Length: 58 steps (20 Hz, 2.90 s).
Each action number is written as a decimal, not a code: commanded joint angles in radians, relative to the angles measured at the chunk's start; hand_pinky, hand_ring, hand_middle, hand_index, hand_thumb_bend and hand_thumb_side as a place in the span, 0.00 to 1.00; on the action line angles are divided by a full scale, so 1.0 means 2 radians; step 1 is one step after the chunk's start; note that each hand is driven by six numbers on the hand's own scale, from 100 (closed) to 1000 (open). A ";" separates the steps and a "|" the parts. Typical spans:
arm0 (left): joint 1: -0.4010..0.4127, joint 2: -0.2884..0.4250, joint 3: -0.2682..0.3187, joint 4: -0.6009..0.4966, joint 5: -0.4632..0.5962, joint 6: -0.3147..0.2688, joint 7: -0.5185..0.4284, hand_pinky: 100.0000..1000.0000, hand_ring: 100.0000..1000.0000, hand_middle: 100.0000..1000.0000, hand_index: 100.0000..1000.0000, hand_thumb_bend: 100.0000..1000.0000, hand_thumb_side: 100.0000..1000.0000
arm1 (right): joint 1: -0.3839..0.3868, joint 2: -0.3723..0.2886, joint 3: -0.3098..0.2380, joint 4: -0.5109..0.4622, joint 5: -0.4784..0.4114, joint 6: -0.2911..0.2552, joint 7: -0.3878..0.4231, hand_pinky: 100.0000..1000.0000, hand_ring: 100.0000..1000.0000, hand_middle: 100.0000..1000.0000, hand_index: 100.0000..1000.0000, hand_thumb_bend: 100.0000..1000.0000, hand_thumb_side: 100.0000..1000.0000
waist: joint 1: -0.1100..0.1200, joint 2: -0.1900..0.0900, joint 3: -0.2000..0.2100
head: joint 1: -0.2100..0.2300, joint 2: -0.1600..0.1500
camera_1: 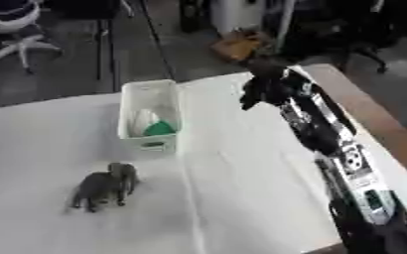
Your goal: Pick up objects on the table and place them in the box.
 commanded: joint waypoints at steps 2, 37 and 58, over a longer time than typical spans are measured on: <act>-0.012 0.017 -0.001 -0.004 -0.009 0.001 -0.005 0.55 0.65 0.75 0.80 0.81 0.68 | -0.005 -0.013 -0.003 -0.004 0.001 0.000 0.000 0.55 0.59 0.61 0.83 0.00 0.60 | 0.005 -0.010 0.000 | 0.000 0.003; -0.174 0.082 -0.152 0.154 -0.174 -0.051 -0.166 0.63 0.69 0.73 0.80 0.93 0.48 | -0.006 -0.015 0.003 -0.001 0.001 0.001 0.006 0.55 0.59 0.61 0.83 0.00 0.60 | 0.007 -0.012 -0.009 | 0.001 0.014; -0.206 -0.009 -0.175 0.301 -0.165 -0.106 -0.296 0.57 0.58 0.60 0.74 0.85 0.48 | -0.006 -0.013 0.004 -0.001 -0.001 0.001 0.006 0.55 0.59 0.61 0.83 0.00 0.61 | 0.003 -0.014 -0.010 | -0.004 0.018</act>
